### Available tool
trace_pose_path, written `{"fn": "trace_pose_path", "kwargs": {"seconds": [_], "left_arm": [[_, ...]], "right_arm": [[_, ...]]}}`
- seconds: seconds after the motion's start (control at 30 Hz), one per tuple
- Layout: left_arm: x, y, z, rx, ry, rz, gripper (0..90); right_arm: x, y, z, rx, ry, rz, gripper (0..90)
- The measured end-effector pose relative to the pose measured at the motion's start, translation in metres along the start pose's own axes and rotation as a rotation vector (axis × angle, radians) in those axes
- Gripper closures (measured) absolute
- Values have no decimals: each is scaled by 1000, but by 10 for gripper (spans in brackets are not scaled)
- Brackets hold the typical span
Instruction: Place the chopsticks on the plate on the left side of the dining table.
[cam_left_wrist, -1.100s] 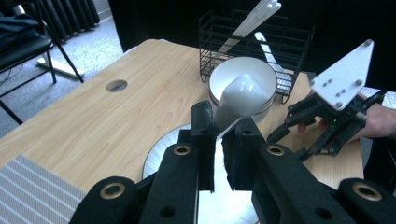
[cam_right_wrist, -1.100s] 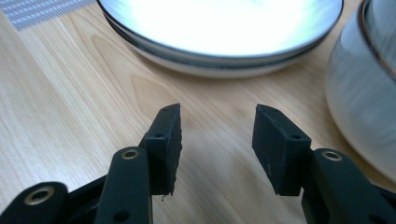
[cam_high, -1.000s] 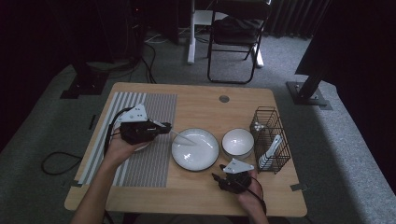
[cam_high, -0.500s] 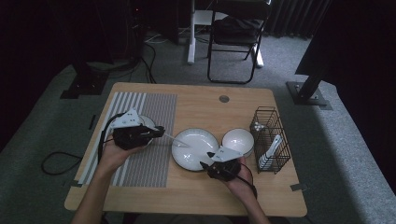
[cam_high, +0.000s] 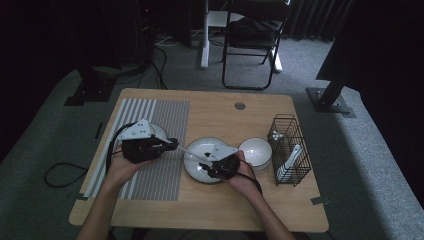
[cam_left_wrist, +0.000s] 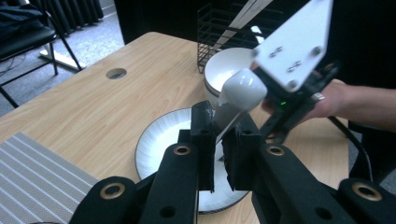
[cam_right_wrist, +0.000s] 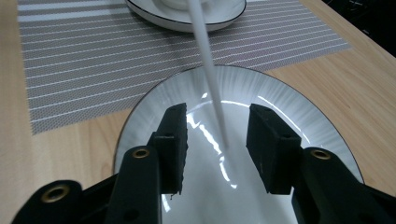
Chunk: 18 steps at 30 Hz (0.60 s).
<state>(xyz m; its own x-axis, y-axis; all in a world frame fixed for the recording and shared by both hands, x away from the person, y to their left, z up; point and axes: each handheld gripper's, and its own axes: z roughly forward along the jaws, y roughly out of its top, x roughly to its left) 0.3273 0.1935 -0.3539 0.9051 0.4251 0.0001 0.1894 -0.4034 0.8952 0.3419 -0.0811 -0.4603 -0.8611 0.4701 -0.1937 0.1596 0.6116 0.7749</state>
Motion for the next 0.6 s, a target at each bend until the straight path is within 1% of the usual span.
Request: {"fn": "trace_pose_path", "kwargs": {"seconds": [0.07,0.1,0.13,0.2,0.27,0.33,0.47,0.6], "left_arm": [[0,0,0,-5,-12,-4,840],[1,0,0,-10,-17,-7,840],[1,0,0,-12,-20,-8,840],[2,0,1,-12,-20,-11,840],[3,0,1,-10,-21,-17,839],[3,-1,2,-12,-26,-22,838],[3,0,3,-21,-34,-24,835],[4,0,5,-29,-11,-27,815]], "right_arm": [[-1,1,6,-1,17,7,623],[-1,1,9,6,13,1,638],[-2,2,11,14,9,-3,667],[-1,2,15,15,11,-9,746],[0,2,16,14,10,-20,807],[1,0,16,11,13,-24,816],[3,-2,14,2,22,-52,835],[7,-5,13,-3,35,-72,853]]}}
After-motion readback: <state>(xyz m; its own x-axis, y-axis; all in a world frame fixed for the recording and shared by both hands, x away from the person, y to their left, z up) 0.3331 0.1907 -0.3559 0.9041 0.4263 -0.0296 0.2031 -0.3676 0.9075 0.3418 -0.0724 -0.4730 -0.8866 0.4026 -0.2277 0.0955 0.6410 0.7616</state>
